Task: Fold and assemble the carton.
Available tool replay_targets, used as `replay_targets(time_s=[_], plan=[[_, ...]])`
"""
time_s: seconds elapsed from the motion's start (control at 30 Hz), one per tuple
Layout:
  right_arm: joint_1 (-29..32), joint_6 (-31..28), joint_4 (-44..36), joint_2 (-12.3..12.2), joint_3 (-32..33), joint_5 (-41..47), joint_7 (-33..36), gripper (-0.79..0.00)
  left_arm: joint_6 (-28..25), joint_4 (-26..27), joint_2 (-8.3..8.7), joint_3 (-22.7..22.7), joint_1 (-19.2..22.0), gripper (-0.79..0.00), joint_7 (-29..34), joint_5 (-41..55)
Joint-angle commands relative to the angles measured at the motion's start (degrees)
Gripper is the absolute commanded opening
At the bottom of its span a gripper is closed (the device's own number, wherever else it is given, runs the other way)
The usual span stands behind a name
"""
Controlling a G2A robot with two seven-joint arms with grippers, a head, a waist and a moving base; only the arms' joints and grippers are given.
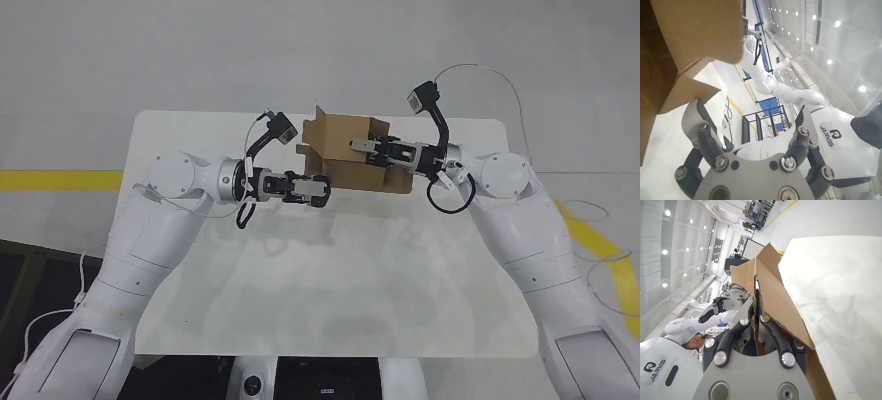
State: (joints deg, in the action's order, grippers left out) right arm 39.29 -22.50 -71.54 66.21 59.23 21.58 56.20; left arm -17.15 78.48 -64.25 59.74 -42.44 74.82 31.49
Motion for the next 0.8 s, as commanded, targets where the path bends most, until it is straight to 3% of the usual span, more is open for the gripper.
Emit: replay_targets(time_s=[0.0, 0.3, 0.77], plan=[[0.5, 0.1, -0.7, 0.1, -0.4, 0.3, 0.2, -0.785, 0.0, -0.4, -0.11, -0.3, 0.3, 0.000, -0.1, 0.0], [1.3, 0.5, -1.9, 0.4, -1.2, -0.5, -0.1, -0.785, -0.4, -3.0, -0.31, -0.1, 1.6, 0.000, 0.4, 0.8], [1.7, 1.4, -2.3, 0.7, -1.5, -0.4, 1.0, -0.785, -0.3, -2.7, 0.13, 1.9, 1.3, 0.000, 0.9, 1.1]])
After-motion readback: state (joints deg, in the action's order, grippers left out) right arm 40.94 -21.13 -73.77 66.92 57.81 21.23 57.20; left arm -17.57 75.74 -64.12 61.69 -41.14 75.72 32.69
